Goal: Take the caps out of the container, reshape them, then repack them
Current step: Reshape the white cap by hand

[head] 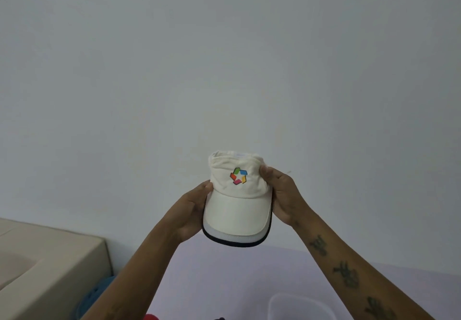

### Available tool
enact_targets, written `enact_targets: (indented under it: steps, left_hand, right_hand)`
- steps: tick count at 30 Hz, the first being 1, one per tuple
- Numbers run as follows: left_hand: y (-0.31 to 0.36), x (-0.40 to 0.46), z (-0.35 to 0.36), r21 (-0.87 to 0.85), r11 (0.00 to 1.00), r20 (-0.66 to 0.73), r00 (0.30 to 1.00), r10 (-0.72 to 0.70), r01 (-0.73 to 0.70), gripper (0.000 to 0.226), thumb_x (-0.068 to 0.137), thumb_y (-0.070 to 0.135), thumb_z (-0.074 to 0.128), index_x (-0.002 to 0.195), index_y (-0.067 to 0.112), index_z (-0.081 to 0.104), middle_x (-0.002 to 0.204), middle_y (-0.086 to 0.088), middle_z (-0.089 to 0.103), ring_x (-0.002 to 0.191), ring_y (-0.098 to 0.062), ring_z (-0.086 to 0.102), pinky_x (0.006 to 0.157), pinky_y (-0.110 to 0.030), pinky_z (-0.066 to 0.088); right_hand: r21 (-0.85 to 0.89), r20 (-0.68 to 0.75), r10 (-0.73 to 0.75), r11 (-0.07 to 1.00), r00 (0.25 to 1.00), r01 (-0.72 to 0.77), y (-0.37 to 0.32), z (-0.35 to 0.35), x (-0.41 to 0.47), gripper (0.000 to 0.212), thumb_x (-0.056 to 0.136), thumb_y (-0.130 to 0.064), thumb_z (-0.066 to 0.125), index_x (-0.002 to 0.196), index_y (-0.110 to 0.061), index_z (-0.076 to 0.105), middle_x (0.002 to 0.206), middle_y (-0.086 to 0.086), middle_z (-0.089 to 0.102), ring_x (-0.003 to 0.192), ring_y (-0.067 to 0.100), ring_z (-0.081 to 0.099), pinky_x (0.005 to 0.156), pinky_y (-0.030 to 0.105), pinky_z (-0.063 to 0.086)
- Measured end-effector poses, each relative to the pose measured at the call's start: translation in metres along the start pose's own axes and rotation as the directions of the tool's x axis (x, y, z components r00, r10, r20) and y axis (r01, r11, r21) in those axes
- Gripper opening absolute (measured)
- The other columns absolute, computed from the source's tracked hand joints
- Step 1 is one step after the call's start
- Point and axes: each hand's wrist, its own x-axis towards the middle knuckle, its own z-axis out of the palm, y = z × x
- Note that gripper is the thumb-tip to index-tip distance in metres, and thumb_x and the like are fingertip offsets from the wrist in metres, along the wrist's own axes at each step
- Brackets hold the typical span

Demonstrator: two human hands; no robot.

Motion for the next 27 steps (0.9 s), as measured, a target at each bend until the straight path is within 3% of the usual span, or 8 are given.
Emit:
enact_targets:
  steps: [3, 5, 9, 11, 14, 17, 20, 27]
  left_hand:
    - [0.006, 0.004, 0.000, 0.115, 0.986, -0.102, 0.986, 0.135, -0.123, 0.057, 0.088, 0.047, 0.058, 0.140, 0.030, 0.040, 0.138, 0.006, 0.053, 0.124, -0.025, 0.053, 0.096, -0.043, 0.048]
    - [0.015, 0.007, 0.004, 0.200, 0.957, -0.137, 0.961, 0.239, -0.209, 0.059, 0.087, 0.061, 0.041, 0.141, 0.037, 0.036, 0.134, 0.014, 0.051, 0.123, -0.019, 0.051, 0.097, -0.039, 0.044]
    - [0.027, 0.003, 0.016, 0.506, 0.810, -0.066, 0.923, 0.378, -0.296, 0.040, 0.092, 0.044, 0.048, 0.106, 0.011, 0.066, 0.107, 0.000, 0.070, 0.102, -0.016, 0.063, 0.091, -0.030, 0.046]
    - [0.028, 0.004, 0.018, 0.521, 0.799, -0.074, 0.916, 0.393, -0.301, 0.034, 0.095, 0.029, 0.054, 0.092, -0.004, 0.061, 0.088, -0.008, 0.068, 0.085, -0.019, 0.061, 0.080, -0.032, 0.045]
    - [0.027, 0.006, 0.021, 0.500, 0.816, -0.091, 0.920, 0.382, -0.290, 0.032, 0.096, 0.022, 0.054, 0.091, -0.009, 0.058, 0.084, -0.012, 0.065, 0.081, -0.021, 0.059, 0.074, -0.032, 0.046]
    - [0.025, 0.010, 0.022, 0.507, 0.819, -0.113, 0.922, 0.370, -0.267, 0.030, 0.096, 0.020, 0.054, 0.092, -0.009, 0.059, 0.086, -0.015, 0.065, 0.081, -0.024, 0.059, 0.076, -0.036, 0.046]
    - [0.020, 0.011, 0.026, 0.537, 0.806, -0.112, 0.926, 0.362, -0.250, 0.023, 0.096, 0.019, 0.054, 0.088, -0.001, 0.063, 0.084, -0.010, 0.067, 0.080, -0.020, 0.061, 0.076, -0.033, 0.048]
    - [0.015, 0.012, 0.020, 0.579, 0.791, -0.163, 0.923, 0.349, -0.196, 0.019, 0.096, 0.016, 0.053, 0.090, 0.002, 0.064, 0.089, -0.010, 0.068, 0.082, -0.021, 0.063, 0.074, -0.031, 0.050]
  right_hand:
    - [-0.003, -0.074, -0.012, 1.000, 0.997, 0.012, 0.003, 0.000, -0.002, 0.045, 0.078, -0.036, 0.066, 0.103, 0.002, 0.064, 0.114, 0.024, 0.066, 0.104, 0.035, 0.064, 0.093, 0.044, 0.052]
    - [-0.006, -0.074, -0.012, 1.000, 0.997, 0.011, 0.004, 0.001, -0.003, 0.044, 0.079, -0.036, 0.065, 0.103, 0.001, 0.064, 0.114, 0.024, 0.066, 0.103, 0.035, 0.064, 0.094, 0.046, 0.051]
    - [-0.076, -0.075, -0.016, 0.997, 0.997, 0.011, 0.009, 0.003, -0.005, 0.041, 0.077, -0.038, 0.066, 0.095, 0.000, 0.067, 0.107, 0.022, 0.069, 0.098, 0.035, 0.066, 0.092, 0.047, 0.052]
    - [-0.226, -0.099, -0.034, 0.974, 0.994, 0.011, 0.014, 0.003, -0.007, 0.041, 0.080, -0.040, 0.065, 0.089, 0.000, 0.069, 0.099, 0.018, 0.072, 0.095, 0.033, 0.067, 0.091, 0.049, 0.052]
    - [-0.428, -0.090, -0.027, 0.903, 0.996, -0.014, 0.020, 0.003, -0.008, 0.040, 0.091, -0.037, 0.058, 0.089, 0.001, 0.071, 0.097, 0.013, 0.073, 0.098, 0.031, 0.067, 0.094, 0.046, 0.049]
    - [-0.423, -0.108, -0.021, 0.905, 0.994, -0.027, 0.016, 0.010, -0.008, 0.050, 0.096, -0.039, 0.050, 0.085, 0.008, 0.065, 0.088, 0.013, 0.072, 0.082, 0.026, 0.066, 0.080, 0.034, 0.052]
    - [-0.454, -0.135, -0.122, 0.890, 0.983, 0.048, 0.007, 0.022, -0.005, 0.052, 0.096, -0.041, 0.048, 0.067, 0.002, 0.047, 0.068, 0.013, 0.049, 0.066, 0.020, 0.049, 0.062, 0.026, 0.040]
    - [-0.718, -0.017, -0.308, 0.666, 0.951, 0.203, 0.007, 0.028, 0.003, 0.045, 0.093, -0.036, 0.057, 0.069, 0.002, 0.059, 0.068, 0.016, 0.063, 0.062, 0.023, 0.058, 0.063, 0.030, 0.049]
